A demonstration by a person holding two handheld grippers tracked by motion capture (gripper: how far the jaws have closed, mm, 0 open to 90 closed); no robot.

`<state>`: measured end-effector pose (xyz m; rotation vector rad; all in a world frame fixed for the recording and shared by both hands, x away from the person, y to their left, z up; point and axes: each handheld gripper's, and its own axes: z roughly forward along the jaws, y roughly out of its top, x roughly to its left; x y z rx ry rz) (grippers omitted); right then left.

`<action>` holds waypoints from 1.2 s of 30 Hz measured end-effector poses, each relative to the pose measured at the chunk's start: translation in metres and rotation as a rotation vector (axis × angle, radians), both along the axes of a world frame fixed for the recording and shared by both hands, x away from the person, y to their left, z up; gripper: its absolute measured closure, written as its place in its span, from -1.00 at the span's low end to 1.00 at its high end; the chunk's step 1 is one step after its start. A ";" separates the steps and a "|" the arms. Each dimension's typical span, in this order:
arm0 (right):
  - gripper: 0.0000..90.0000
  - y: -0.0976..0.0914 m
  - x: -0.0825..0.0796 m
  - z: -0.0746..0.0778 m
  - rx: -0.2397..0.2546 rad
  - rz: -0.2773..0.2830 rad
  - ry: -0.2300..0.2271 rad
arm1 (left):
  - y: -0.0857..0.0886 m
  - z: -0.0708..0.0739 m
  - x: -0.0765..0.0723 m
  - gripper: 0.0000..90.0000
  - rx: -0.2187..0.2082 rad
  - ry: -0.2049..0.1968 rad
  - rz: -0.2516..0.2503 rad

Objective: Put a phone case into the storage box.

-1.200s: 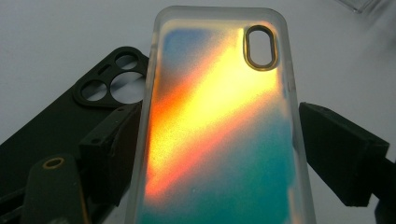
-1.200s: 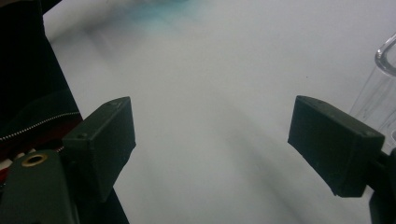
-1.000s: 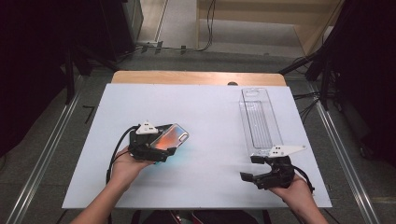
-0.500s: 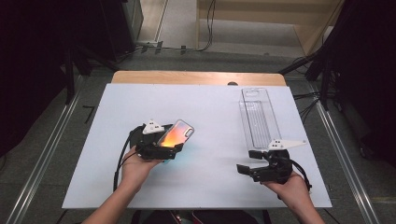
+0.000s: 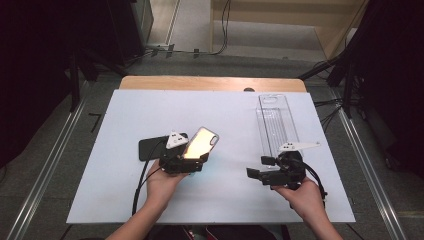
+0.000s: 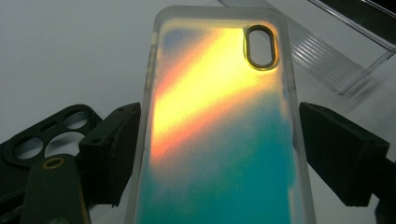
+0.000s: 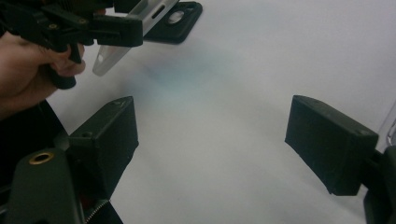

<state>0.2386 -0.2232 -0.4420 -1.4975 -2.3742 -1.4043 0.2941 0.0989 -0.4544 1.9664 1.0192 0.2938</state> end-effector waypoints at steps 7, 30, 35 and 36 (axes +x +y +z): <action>-0.66 0.007 0.010 0.005 0.036 -0.029 0.006 | -0.010 -0.005 -0.005 -0.62 -0.023 -0.023 0.037; -0.66 0.035 0.041 0.007 0.072 -0.068 0.045 | -0.030 -0.026 -0.022 -0.62 -0.099 -0.111 0.111; -0.66 0.040 0.047 0.006 0.084 -0.072 0.048 | -0.033 -0.031 -0.026 -0.62 -0.107 -0.127 0.126; -0.66 0.040 0.047 0.006 0.084 -0.072 0.048 | -0.033 -0.031 -0.026 -0.62 -0.107 -0.127 0.126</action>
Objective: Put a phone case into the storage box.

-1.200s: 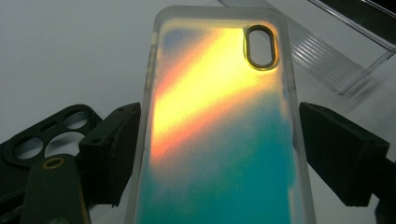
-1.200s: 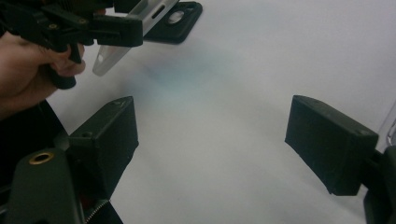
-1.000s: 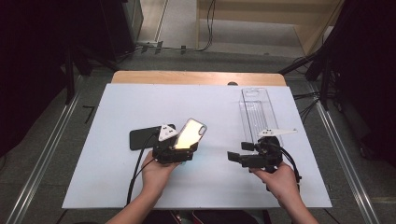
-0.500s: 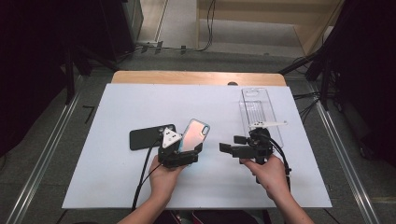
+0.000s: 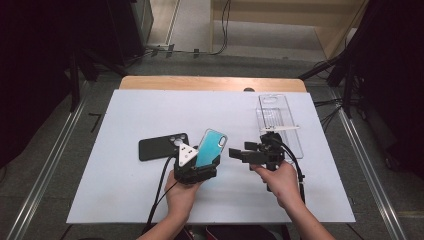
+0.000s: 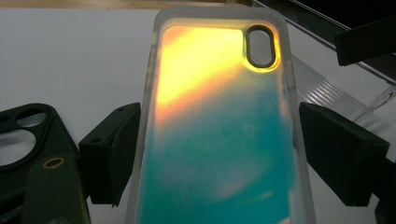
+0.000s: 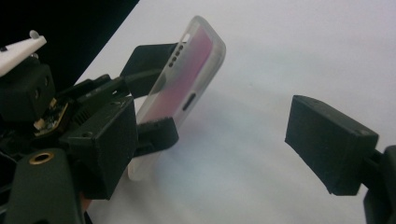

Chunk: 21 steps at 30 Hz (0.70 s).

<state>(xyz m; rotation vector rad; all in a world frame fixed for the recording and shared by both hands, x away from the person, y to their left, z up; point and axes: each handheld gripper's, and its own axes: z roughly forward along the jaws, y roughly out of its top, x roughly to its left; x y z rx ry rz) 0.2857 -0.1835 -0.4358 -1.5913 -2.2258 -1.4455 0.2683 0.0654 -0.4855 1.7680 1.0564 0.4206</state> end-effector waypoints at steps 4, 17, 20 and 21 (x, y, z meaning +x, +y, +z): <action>-0.66 0.005 0.005 0.000 0.007 -0.007 -0.001 | -0.002 -0.003 -0.001 -0.62 -0.012 0.046 -0.011; -0.52 0.016 0.015 -0.004 0.046 -0.011 0.016 | -0.004 -0.005 -0.010 -0.62 -0.066 -0.049 0.005; -0.49 0.018 0.016 -0.004 0.058 -0.009 0.028 | -0.006 -0.006 -0.015 -0.62 -0.072 -0.088 0.009; -0.49 0.018 0.016 -0.004 0.058 -0.009 0.028 | -0.006 -0.006 -0.015 -0.62 -0.072 -0.088 0.009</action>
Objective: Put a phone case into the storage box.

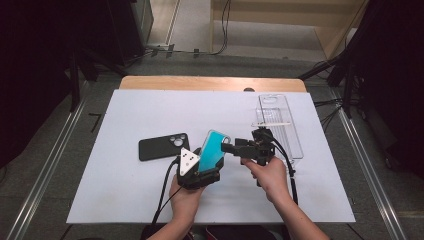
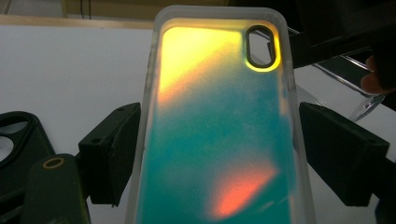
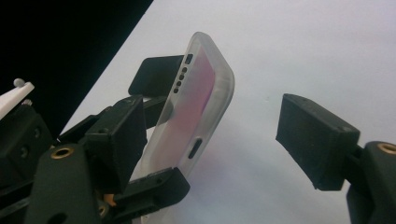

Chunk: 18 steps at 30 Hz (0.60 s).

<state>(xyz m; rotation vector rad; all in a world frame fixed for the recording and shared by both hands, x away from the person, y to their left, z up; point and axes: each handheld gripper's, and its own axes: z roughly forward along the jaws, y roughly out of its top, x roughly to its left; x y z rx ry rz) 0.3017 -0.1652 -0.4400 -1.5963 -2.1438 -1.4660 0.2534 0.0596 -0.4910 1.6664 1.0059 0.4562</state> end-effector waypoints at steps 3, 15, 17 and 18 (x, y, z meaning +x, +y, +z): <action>-0.43 0.002 0.001 -0.001 0.017 -0.002 0.006 | -0.001 0.000 -0.002 -0.62 -0.019 -0.005 -0.003; -0.12 0.009 0.006 -0.002 0.044 -0.011 0.010 | -0.005 -0.003 -0.008 -0.62 -0.035 -0.015 -0.012; 0.00 0.009 0.005 -0.002 0.051 -0.019 0.013 | -0.005 -0.004 -0.009 -0.62 -0.043 -0.018 -0.010; 0.07 0.009 0.005 -0.001 0.054 -0.018 0.016 | -0.005 -0.004 -0.009 -0.62 -0.047 -0.019 -0.012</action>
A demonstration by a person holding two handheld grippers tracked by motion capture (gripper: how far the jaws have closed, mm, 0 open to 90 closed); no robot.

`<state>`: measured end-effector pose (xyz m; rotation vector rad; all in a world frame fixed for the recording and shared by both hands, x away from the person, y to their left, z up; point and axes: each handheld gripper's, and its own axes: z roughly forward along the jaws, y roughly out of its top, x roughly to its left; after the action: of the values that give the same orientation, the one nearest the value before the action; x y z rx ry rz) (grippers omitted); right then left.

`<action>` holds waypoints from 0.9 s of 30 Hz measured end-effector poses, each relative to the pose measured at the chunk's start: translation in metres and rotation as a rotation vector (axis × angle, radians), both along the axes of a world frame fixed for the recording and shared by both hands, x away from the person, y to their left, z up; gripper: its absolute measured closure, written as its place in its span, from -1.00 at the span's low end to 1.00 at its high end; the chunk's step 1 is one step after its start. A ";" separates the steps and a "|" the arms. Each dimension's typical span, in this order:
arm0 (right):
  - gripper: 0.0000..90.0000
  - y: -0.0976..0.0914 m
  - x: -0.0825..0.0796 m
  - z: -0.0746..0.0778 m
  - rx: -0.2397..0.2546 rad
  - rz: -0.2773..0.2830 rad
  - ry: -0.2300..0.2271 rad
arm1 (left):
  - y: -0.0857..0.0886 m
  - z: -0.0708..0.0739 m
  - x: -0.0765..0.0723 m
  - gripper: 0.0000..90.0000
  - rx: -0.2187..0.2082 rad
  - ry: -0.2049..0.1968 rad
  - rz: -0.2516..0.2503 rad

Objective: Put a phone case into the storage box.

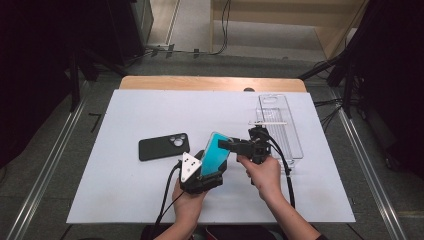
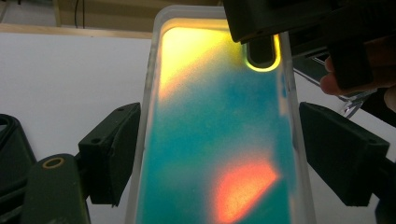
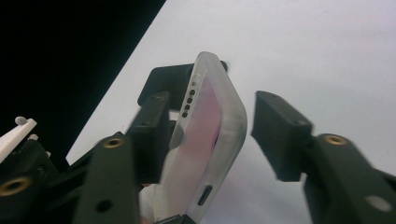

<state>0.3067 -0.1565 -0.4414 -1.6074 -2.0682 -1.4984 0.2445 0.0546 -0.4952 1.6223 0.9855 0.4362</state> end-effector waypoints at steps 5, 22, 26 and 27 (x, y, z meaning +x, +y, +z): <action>0.46 0.002 -0.001 0.001 -0.008 0.000 -0.002 | -0.001 0.001 -0.001 -0.63 -0.018 0.012 -0.015; 0.71 0.000 -0.004 0.006 0.008 0.009 0.000 | 0.000 0.000 -0.001 -0.63 -0.021 0.009 -0.040; 0.71 0.000 -0.004 0.008 0.000 0.017 -0.004 | 0.000 0.002 0.000 -0.64 -0.009 0.025 -0.062; 0.72 -0.001 -0.005 0.010 0.001 0.016 -0.008 | -0.001 0.003 0.001 -0.78 0.002 0.040 -0.061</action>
<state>0.3018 -0.1572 -0.4317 -1.5829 -2.0790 -1.5034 0.2455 0.0540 -0.4926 1.6634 0.9626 0.3648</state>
